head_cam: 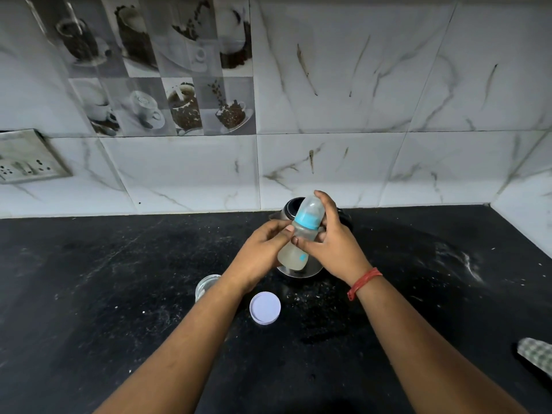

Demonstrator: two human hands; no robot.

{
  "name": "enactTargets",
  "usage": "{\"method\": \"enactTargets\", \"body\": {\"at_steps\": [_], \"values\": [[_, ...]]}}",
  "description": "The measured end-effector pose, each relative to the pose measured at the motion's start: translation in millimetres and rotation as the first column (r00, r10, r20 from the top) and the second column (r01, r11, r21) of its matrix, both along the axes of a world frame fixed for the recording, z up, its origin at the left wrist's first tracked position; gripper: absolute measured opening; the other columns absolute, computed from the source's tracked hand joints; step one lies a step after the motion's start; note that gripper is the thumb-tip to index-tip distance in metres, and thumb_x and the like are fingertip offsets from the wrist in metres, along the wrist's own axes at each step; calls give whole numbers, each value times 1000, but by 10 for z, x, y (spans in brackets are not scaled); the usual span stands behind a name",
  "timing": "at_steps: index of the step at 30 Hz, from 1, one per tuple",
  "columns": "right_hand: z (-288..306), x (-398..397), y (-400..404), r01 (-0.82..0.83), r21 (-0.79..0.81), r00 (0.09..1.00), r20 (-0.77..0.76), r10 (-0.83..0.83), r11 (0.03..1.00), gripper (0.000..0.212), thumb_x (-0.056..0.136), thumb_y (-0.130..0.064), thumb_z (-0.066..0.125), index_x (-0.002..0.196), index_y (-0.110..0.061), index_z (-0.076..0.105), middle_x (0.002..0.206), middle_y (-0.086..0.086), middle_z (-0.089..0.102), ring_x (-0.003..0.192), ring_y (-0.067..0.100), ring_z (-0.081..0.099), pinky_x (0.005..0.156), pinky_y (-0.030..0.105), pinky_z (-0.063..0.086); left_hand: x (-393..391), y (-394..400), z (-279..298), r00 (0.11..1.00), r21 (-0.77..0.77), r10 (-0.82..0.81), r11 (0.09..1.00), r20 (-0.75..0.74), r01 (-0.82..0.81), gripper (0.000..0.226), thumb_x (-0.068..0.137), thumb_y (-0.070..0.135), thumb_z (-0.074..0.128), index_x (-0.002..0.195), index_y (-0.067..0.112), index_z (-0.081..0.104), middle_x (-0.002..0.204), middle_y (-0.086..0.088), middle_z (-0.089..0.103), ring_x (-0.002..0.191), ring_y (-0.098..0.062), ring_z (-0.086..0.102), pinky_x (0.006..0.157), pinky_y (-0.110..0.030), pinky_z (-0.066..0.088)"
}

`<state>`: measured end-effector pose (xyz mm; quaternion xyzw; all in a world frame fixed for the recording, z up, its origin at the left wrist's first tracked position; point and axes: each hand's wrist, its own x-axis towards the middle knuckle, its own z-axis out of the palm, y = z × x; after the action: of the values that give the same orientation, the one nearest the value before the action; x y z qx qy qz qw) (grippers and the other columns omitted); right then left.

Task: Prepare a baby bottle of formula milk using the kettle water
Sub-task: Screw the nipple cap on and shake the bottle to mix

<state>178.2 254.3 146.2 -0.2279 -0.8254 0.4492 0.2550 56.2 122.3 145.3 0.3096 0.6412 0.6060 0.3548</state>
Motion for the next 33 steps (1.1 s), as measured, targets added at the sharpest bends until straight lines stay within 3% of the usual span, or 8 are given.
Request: {"method": "enactTargets", "body": {"at_steps": [3,5,7,11,15,28,31,33], "values": [[11,-10,42,21,-35,1000,-11,-22,999,99,80,-28,85,149,-53,18,125,-6,62,103,15,72,96,44,58,-47,-14,55,963,-79,-65,996,-261,46,31,104,47,51,127,30,62,124,11,71,108,5,67,96,-20,54],[47,-11,81,46,-30,999,-12,-47,998,99,81,-28,85,151,-50,19,121,-6,63,102,14,71,96,41,57,-149,-23,94,868,-150,-44,988,-494,-35,45,108,42,43,149,24,47,144,12,55,129,4,52,106,-9,37],[98,1,125,66,-26,998,-4,-66,998,97,82,-29,84,151,-48,19,119,-4,64,102,12,69,95,36,56,-298,-33,74,732,-228,-52,963,-679,-142,62,108,48,37,162,20,26,169,-1,25,157,-21,19,127,-35,18],[141,-8,226,63,-101,998,8,-63,993,98,80,-31,85,148,-58,19,123,0,64,105,17,68,88,40,62,-504,-71,22,482,-360,-179,879,-858,-314,73,103,64,18,164,32,-5,171,3,-18,157,-30,-20,125,-60,-4],[180,-22,236,46,-187,999,5,-46,981,97,76,-31,87,143,-63,24,123,5,64,104,24,70,76,46,65,-595,-117,-15,309,-371,-250,818,-918,-440,78,96,69,2,162,30,-16,167,-1,-30,154,-35,-29,123,-66,-6],[323,80,128,-3,-294,1000,-30,-6,956,91,82,-22,84,146,-53,28,121,7,64,103,24,71,71,44,65,-574,-355,5,171,-280,-221,773,-960,-569,77,100,70,2,159,28,-23,166,-6,-33,150,-37,-34,121,-69,-10],[456,152,167,69,-356,959,-233,-161,932,82,86,-16,80,144,-48,32,124,13,62,101,26,72,71,44,64,-559,-387,60,152,-244,-192,780,-970,-576,76,101,69,3,160,28,-22,166,-5,-33,151,-37,-34,121,-68,-10],[506,182,220,122,-483,829,-431,-357,867,79,89,-14,76,145,-43,29,126,14,60,102,26,72,75,48,63,-545,-369,99,149,-227,-173,788,-974,-573,75,101,68,2,160,28,-21,166,-5,-33,151,-37,-33,121,-68,-10]]}}
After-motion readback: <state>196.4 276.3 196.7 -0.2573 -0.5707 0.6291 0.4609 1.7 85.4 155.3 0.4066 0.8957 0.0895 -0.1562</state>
